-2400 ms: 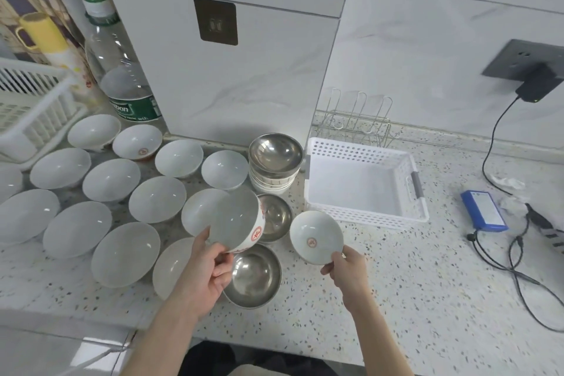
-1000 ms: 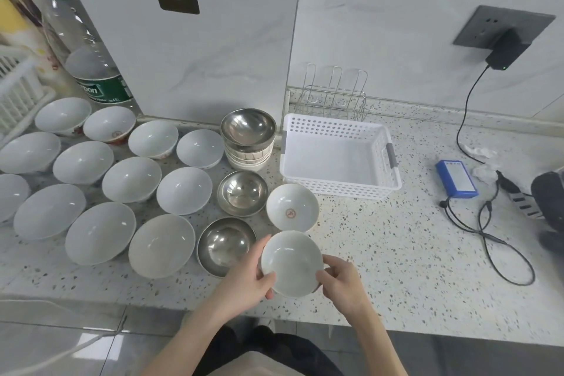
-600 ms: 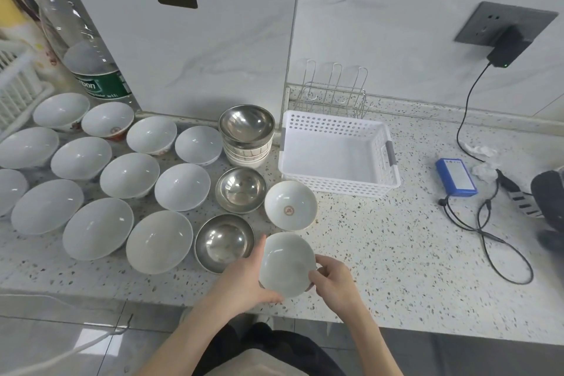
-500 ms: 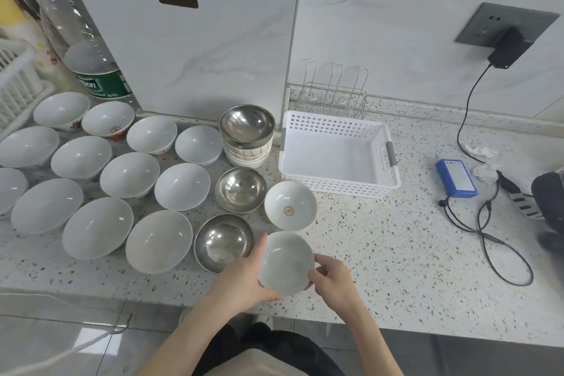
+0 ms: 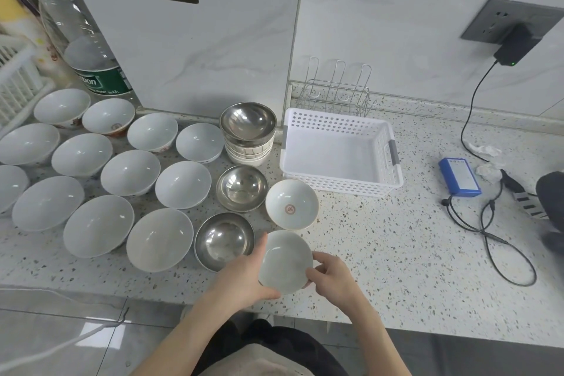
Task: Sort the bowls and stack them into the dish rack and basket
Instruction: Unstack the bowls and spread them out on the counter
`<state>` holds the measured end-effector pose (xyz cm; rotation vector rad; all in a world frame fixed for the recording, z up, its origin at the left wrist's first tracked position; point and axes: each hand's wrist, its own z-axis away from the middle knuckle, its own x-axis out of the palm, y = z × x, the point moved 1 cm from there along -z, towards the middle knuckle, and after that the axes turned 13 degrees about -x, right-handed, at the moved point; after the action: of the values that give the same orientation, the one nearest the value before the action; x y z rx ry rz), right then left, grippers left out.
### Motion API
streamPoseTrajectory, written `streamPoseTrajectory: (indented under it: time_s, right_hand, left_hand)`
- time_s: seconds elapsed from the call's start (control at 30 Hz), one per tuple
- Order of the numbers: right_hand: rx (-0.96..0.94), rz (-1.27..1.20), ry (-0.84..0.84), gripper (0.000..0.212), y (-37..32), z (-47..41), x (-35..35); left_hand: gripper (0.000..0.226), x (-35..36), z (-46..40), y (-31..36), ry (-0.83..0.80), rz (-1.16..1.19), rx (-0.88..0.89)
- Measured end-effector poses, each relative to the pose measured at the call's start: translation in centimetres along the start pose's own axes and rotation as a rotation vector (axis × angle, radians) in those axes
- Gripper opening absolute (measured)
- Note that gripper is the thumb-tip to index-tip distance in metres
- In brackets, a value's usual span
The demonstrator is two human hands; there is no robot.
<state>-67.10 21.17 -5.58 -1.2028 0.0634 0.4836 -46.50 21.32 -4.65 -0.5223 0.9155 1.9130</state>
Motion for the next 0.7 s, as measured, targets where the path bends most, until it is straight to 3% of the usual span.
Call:
streamPoseTrajectory:
  time_s: [0.17, 0.23, 0.3, 0.47, 0.57, 0.7]
  right_hand:
    - [0.029, 0.158, -0.050, 0.026, -0.8, 0.1, -0.6]
    - [0.026, 0.222, -0.043, 0.030, -1.2, 0.1, -1.3]
    - [0.013, 0.271, -0.008, 0.036, -1.8, -0.1, -2.3]
    - [-0.064, 0.257, 0.103, 0.026, -4.7, -2.1, -4.5]
    - [-0.111, 0.233, 0.154, 0.021, -7.0, -4.2, -4.3]
    - [-0.170, 0.198, 0.225, 0.016, -10.5, -7.0, -3.1]
  left_hand:
    - [0.122, -0.2, 0.0, 0.0, -0.035, -0.015, -0.036]
    - [0.118, -0.6, -0.1, -0.1, -0.013, 0.051, -0.059]
    - [0.104, -1.6, -0.2, -0.4, 0.027, 0.161, -0.083]
    - [0.066, -5.9, -1.1, -0.6, 0.163, 0.410, -0.056]
    - [0.058, -9.4, -2.6, -0.5, 0.188, 0.669, -0.082]
    - [0.066, -15.2, -6.1, -0.1, 0.223, 0.944, -0.142]
